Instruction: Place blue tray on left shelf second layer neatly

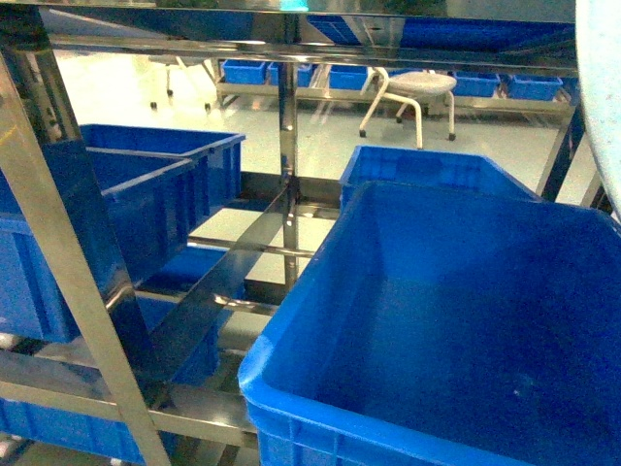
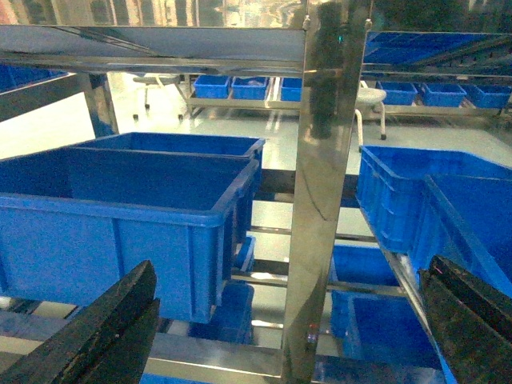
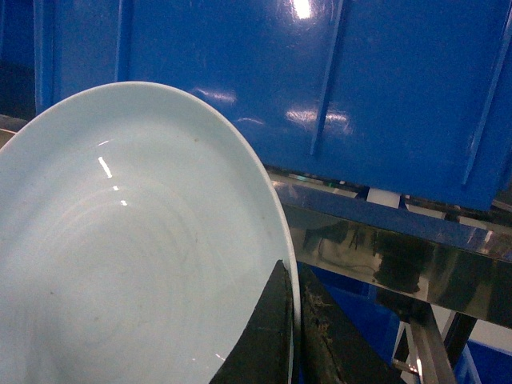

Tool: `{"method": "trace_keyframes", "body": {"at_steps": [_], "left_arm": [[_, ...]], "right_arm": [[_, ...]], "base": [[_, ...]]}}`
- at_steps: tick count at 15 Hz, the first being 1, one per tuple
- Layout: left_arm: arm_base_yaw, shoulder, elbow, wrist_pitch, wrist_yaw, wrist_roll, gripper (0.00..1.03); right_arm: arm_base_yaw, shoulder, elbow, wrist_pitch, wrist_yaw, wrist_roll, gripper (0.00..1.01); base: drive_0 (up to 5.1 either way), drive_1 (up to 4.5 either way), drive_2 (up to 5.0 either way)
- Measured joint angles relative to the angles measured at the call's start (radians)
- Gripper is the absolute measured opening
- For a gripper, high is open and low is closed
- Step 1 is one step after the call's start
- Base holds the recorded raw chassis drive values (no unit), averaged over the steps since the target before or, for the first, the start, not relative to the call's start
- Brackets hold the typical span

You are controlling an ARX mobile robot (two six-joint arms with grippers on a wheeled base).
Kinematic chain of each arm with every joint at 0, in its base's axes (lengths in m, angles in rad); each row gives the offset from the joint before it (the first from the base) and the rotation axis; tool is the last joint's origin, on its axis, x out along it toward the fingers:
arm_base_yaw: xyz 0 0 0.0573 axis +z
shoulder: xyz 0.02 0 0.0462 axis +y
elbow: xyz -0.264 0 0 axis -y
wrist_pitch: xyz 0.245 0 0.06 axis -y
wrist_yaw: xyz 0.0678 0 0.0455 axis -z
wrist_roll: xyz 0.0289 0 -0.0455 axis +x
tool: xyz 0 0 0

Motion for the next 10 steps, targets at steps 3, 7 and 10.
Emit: {"method": "trace_keyframes", "body": {"at_steps": [3,7,10], "left_arm": [[0.0,0.0,0.0,0.0,0.0,0.0,0.98],[0.0,0.0,0.0,0.0,0.0,0.0,0.98],[0.0,0.0,0.0,0.0,0.0,0.0,0.98]], "right_arm": [[0.0,0.0,0.0,0.0,0.0,0.0,0.02],[0.0,0.0,0.0,0.0,0.0,0.0,0.02],[0.0,0.0,0.0,0.0,0.0,0.0,0.02]], "base": [[0.0,0.0,0.0],[0.0,0.0,0.0],[0.0,0.0,0.0]]}}
